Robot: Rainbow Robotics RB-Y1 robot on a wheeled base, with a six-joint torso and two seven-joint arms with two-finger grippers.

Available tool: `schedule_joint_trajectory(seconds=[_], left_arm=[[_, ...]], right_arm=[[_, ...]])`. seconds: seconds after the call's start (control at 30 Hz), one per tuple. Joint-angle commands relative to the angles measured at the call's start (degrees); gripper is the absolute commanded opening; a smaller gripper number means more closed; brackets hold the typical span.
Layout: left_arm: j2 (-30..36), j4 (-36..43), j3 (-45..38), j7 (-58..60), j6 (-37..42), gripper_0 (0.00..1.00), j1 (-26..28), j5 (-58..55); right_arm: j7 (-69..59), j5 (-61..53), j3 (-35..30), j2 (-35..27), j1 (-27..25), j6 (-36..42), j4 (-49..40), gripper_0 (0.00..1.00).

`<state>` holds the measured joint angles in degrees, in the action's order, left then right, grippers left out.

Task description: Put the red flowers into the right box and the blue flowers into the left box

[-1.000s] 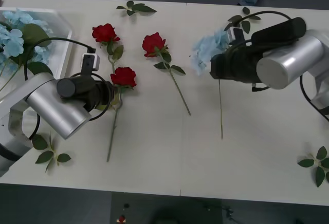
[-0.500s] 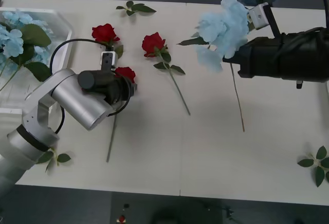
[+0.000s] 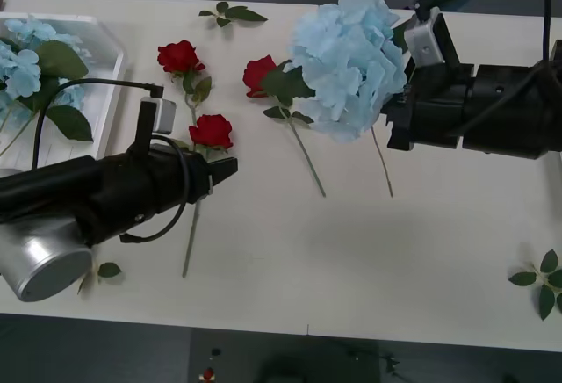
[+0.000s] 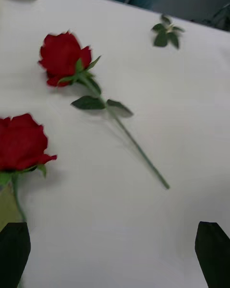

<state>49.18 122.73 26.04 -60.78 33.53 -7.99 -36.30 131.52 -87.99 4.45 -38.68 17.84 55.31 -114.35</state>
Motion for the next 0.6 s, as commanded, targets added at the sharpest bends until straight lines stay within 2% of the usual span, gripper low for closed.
schedule_joint_trajectory(seconds=[0.03, 0.27, 0.6], left_arm=[[-1.3, 2.9, 0.9, -7.8, -8.1, 1.00, 1.2, -2.9], [-7.7, 3.7, 4.0, -19.6, -16.6, 1.00, 1.2, -2.6], [-13.0, 4.8, 8.9, -31.9, -16.6, 1.00, -0.5, -3.2]], right_arm=[[0.1, -2.1, 0.1, 2.7, 0.7, -1.0, -2.7, 0.00], [-1.0, -3.0, 1.3, 7.1, 1.1, -1.3, -2.7, 0.00], [-2.8, -3.0, 3.6, 8.4, 1.4, -4.8, -2.7, 0.00]])
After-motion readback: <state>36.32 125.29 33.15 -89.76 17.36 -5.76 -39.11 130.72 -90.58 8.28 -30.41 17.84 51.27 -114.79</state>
